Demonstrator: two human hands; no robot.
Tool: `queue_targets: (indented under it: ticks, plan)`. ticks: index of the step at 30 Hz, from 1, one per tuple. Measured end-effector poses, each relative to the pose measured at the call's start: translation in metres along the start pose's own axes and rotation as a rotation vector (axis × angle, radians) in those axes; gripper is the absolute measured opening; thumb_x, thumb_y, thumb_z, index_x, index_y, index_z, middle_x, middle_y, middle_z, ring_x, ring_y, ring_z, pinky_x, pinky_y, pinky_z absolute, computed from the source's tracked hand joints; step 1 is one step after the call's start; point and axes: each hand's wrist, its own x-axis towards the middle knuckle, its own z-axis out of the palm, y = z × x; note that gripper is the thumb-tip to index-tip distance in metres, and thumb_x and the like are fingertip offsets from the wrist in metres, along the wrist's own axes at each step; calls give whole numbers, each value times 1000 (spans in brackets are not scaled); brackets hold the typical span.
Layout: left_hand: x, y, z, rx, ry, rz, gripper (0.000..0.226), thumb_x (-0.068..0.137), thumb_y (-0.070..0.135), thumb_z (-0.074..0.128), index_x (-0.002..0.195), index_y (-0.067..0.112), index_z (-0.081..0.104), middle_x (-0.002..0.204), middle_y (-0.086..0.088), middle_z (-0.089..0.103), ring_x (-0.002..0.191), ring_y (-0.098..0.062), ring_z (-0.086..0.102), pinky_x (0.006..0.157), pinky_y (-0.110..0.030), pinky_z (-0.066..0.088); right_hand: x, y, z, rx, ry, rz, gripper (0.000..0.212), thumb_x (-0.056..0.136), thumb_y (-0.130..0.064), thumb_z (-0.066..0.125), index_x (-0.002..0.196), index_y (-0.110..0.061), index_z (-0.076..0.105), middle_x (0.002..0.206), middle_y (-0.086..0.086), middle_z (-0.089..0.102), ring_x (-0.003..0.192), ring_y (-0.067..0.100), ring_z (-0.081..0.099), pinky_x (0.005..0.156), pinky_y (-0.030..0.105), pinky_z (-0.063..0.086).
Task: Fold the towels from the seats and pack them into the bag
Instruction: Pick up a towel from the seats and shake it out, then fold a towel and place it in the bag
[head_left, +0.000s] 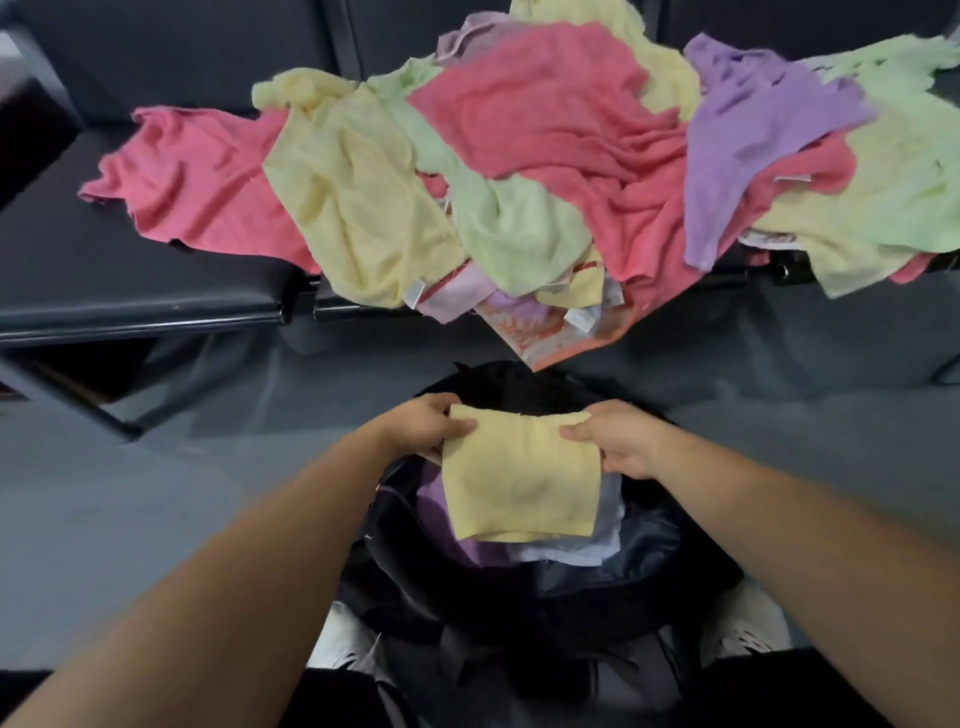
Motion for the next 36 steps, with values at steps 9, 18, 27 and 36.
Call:
queue_targets:
  ticks: [9,18,27,36]
  plan:
    - [72,-100,-22,101,-17,-320,25,99,24,62,116,6,62,89,-5,64,78,-20,63,71,-29,54,99,41,75,-24,-173,298,21,96,-6,66,116,-1,62,102,12,73,91,27,70,94,47,54]
    - [102,-137,20,309,182,-434,63,99,31,54,151,1,32,146,-17,49,132,-32,50,107,-35,41,137,86,123,-321,126,45,32,91,-21,73,116,-4,61,109,7,66,93,22,62,59,25,39]
    - [100,-151,10,480,117,-465,43,100,12,44,142,1,46,139,-18,54,129,-31,52,104,-34,41,132,105,111,-202,-3,204,26,92,-15,72,113,-1,67,108,11,71,97,24,68,73,31,58]
    - [68,-118,7,790,-3,-402,44,101,19,48,141,1,48,140,-16,56,129,-30,54,105,-34,43,102,85,113,-541,28,131,16,94,-16,59,100,-1,65,91,13,68,86,29,70,70,33,60]
